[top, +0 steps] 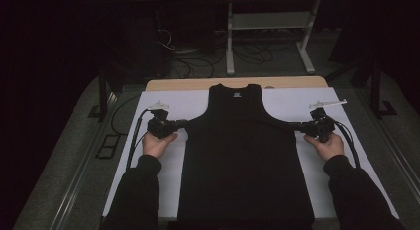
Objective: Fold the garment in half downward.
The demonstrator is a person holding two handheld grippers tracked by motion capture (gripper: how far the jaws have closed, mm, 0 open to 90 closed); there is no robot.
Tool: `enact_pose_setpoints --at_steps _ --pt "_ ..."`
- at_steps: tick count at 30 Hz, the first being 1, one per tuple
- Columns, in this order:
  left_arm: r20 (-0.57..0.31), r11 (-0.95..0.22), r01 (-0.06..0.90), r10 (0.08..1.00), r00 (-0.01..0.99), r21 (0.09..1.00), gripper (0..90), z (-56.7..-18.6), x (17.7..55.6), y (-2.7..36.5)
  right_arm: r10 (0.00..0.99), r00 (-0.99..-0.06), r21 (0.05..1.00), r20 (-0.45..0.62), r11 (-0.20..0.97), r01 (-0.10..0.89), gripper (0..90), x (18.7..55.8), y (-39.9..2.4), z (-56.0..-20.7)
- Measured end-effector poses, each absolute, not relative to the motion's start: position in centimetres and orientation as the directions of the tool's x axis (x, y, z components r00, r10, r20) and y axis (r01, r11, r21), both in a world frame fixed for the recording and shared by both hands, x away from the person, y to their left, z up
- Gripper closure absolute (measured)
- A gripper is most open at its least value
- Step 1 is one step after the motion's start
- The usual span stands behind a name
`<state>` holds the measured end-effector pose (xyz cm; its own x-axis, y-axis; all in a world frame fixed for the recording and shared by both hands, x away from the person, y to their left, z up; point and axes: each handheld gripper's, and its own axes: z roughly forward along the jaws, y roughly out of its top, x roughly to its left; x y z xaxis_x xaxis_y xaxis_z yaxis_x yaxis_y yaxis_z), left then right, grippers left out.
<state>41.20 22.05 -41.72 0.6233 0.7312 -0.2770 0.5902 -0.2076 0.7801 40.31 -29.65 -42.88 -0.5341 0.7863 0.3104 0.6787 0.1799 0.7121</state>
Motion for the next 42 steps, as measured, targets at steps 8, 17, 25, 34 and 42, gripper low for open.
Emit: enact_pose_setpoints --at_steps 8,17,25,34,42 --pt "-0.301 -0.172 0.585 0.724 0.620 0.792 87.0 -41.5 40.4 22.6 0.776 -0.546 0.728 0.316 0.171 0.664 83.5 39.5 -29.6 -42.2" --pt "-0.316 -0.161 0.585 0.713 0.625 0.795 86.9 -41.4 39.8 22.9 0.764 -0.544 0.727 0.346 0.148 0.670 83.4 38.5 -30.3 -42.1" --pt "-0.323 -0.159 0.582 0.702 0.635 0.798 86.9 -41.2 38.9 23.2 0.757 -0.548 0.742 0.355 0.128 0.658 83.4 37.3 -30.7 -41.4" --pt "-0.325 -0.159 0.568 0.684 0.653 0.807 86.8 -40.6 37.9 22.8 0.750 -0.550 0.746 0.367 0.116 0.656 83.2 36.2 -30.7 -41.2" --pt "-0.326 -0.167 0.578 0.686 0.650 0.799 86.9 -40.7 37.3 23.1 0.747 -0.553 0.751 0.368 0.111 0.650 83.2 35.4 -30.9 -40.8"
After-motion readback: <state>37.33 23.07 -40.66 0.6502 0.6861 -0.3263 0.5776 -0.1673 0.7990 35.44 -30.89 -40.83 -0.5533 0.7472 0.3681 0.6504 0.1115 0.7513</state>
